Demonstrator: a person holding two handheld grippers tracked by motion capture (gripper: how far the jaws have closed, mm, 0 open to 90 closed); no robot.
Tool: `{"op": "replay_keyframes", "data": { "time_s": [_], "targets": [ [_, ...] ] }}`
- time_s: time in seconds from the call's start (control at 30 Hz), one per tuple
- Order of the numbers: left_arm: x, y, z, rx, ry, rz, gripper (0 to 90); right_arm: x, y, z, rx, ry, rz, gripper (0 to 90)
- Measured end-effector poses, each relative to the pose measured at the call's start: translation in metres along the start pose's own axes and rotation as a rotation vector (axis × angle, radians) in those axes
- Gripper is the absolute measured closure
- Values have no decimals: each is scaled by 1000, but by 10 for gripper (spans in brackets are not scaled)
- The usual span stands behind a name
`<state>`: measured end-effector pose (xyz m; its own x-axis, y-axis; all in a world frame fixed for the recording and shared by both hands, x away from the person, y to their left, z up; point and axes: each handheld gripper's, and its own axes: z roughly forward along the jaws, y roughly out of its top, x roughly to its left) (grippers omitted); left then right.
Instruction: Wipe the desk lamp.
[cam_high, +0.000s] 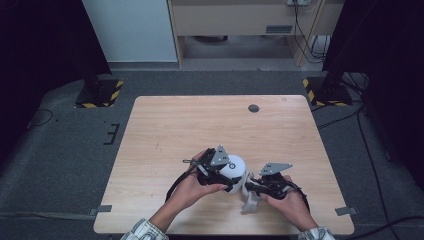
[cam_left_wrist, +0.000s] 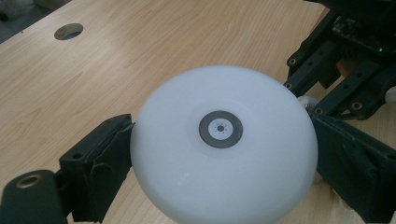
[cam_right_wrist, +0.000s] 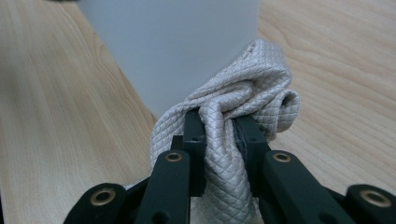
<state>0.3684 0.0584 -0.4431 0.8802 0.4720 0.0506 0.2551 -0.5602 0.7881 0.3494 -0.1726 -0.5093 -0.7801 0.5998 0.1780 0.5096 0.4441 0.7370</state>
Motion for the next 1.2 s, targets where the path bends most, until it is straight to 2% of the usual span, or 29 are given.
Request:
{"op": "replay_keyframes", "data": {
  "time_s": [0.2, 0.37, 0.53, 0.7, 0.87, 1.0, 1.17, 1.2],
  "targets": [
    [-1, 0, 0, -1, 2, -3, 81, 1, -2, 7, 34, -6, -9, 780],
    [0, -1, -1, -4, 0, -12, 81, 1, -1, 4, 22, -6, -17, 779],
    [1, -2, -1, -2, -1, -17, 81, 2, 4, -4, -23, -9, -12, 778],
    [2, -3, -2, 0, -3, -20, 81, 5, 14, -19, -99, 0, -6, 778],
    [2, -3, -2, -1, -3, -21, 81, 8, 23, -30, -137, -1, -19, 777],
    [3, -4, -2, -11, -8, -34, 81, 7, 23, -32, -147, -1, -16, 775],
    [6, -5, -4, -45, -27, -67, 81, 6, 22, -33, -149, -5, -13, 769],
    [7, -4, -5, -64, -34, -73, 83, 6, 22, -34, -148, -6, -15, 765]
  ]
}}
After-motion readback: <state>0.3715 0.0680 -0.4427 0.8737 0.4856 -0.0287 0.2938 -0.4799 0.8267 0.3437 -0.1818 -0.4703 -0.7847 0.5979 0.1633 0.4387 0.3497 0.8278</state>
